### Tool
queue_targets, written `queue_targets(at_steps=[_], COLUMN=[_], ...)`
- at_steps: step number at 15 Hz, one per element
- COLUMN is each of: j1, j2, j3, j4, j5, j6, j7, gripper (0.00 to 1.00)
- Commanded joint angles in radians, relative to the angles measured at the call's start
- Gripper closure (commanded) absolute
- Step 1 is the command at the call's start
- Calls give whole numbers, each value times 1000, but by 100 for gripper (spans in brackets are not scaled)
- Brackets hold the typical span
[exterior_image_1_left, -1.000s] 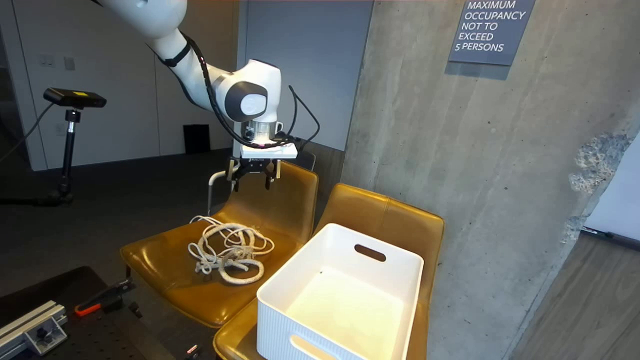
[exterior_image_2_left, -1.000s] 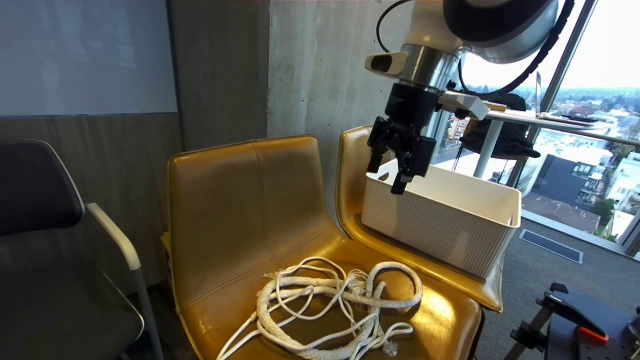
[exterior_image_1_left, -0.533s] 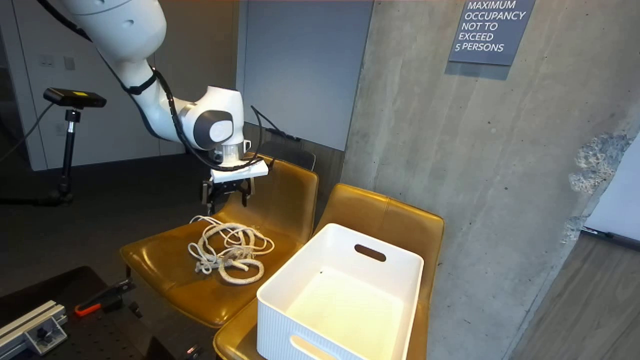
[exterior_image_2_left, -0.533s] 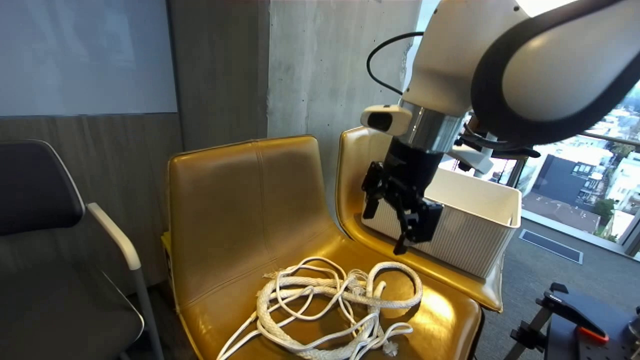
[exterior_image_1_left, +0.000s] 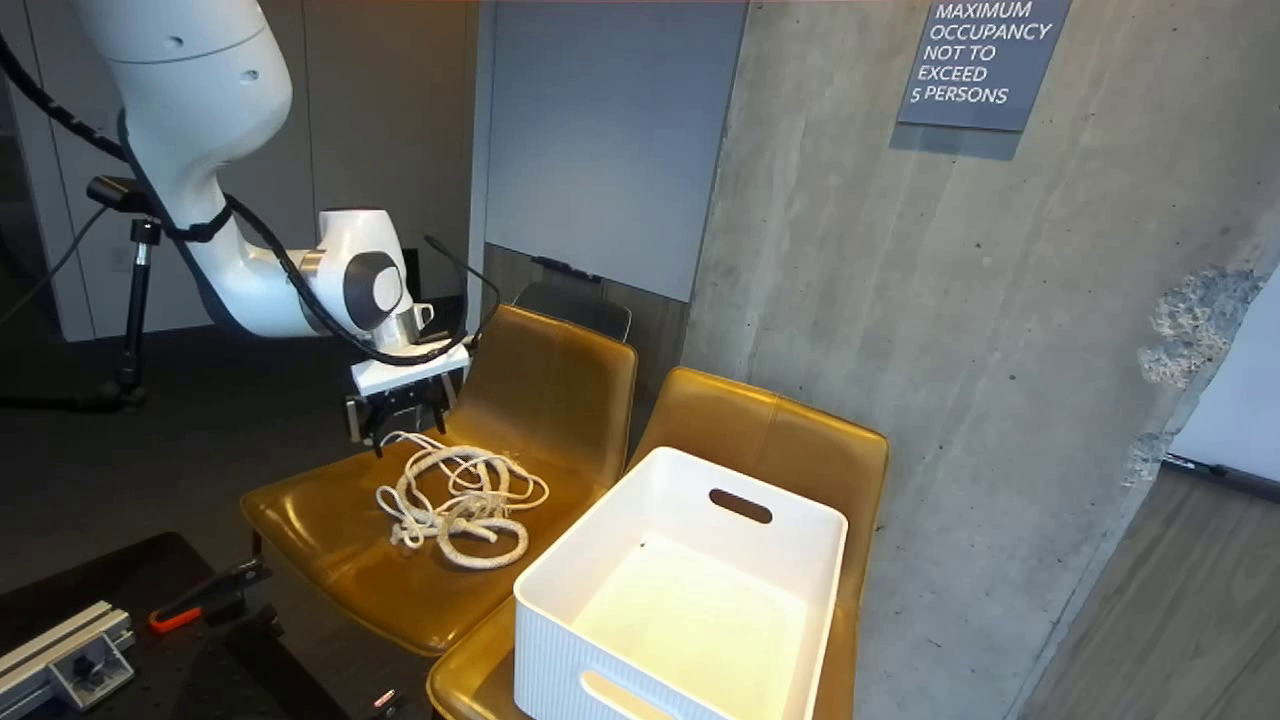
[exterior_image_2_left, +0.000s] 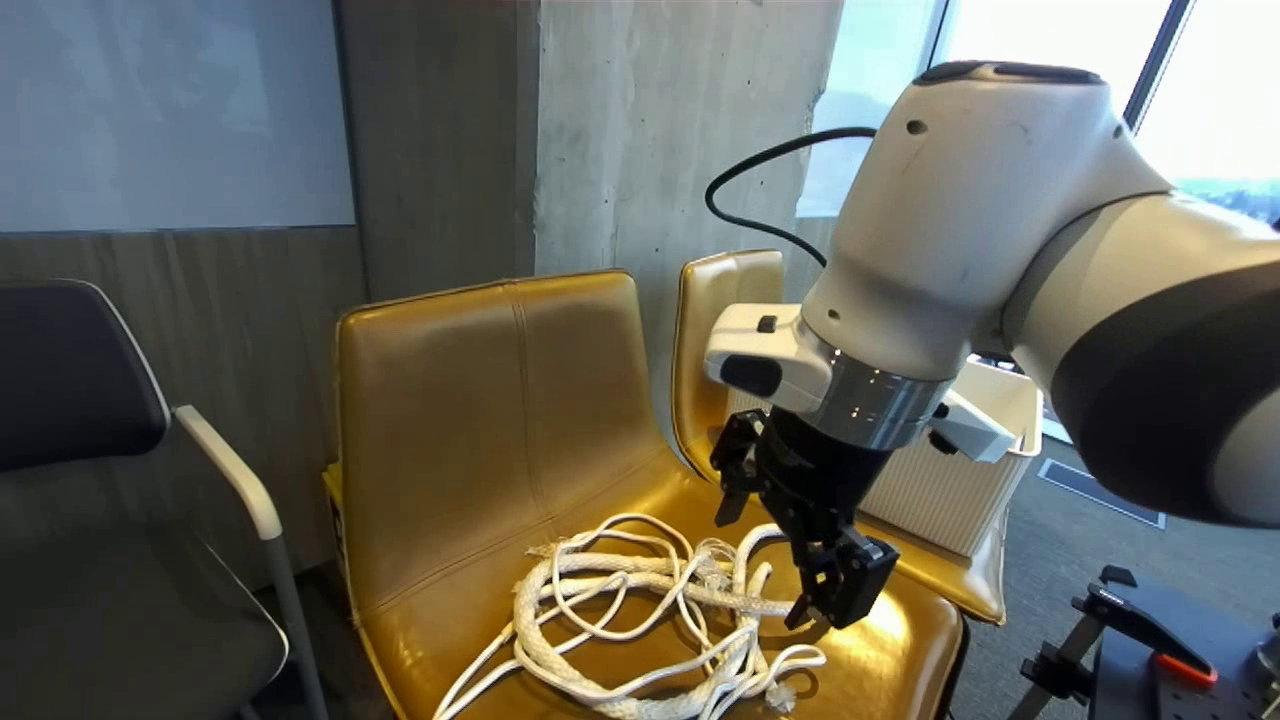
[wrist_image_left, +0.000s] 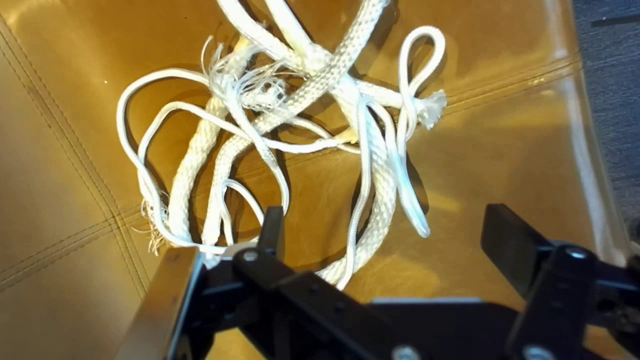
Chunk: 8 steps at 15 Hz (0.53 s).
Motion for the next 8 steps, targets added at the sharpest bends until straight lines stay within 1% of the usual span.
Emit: queue_targets(at_steps=[1, 5, 8], j1=[44, 42, 26], j2=[127, 290, 392], j3=[-19, -20, -15], j4=[124, 284, 405], j5=[-90, -97, -72], j6=[-24, -54, -126], j7=[94, 100, 76], gripper=[0, 0, 0])
